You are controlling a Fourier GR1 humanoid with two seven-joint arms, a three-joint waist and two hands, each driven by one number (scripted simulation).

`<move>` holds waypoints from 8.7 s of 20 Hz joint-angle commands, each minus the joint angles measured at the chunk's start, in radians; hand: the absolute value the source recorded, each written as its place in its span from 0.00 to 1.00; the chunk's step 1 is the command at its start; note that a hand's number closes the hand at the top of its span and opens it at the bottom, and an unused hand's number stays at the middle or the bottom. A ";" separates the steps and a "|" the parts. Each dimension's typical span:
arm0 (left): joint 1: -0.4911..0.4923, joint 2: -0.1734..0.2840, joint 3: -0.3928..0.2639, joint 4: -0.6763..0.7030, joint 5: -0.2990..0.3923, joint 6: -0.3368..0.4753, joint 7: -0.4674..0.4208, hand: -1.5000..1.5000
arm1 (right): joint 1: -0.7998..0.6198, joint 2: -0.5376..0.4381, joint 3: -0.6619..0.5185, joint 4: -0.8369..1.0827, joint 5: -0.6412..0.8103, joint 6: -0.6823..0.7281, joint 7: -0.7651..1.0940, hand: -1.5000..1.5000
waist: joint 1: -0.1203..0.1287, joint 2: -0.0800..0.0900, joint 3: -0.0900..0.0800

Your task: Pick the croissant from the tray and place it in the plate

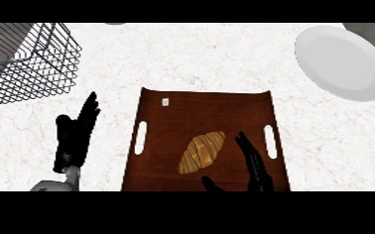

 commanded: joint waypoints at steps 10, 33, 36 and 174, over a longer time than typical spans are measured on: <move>-0.006 -0.011 -0.002 0.014 -0.006 -0.005 0.011 0.50 | -0.052 0.029 0.002 -0.187 0.514 0.625 0.720 0.00 | 0.012 0.000 -0.002; 0.000 -0.051 0.040 -0.067 -0.076 -0.044 0.091 0.50 | -0.462 0.069 0.019 -0.019 0.241 0.860 1.110 0.00 | 0.015 0.001 0.005; 0.037 -0.077 0.049 0.020 -0.067 -0.072 -0.050 0.50 | -0.394 0.069 0.060 -0.052 0.264 0.845 1.118 0.00 | 0.012 0.001 0.004; -0.030 -0.145 0.108 -0.023 -0.149 -0.156 0.019 0.50 | -0.866 -0.792 -1.250 1.434 -0.259 1.105 -0.684 0.00 | 0.083 0.035 0.016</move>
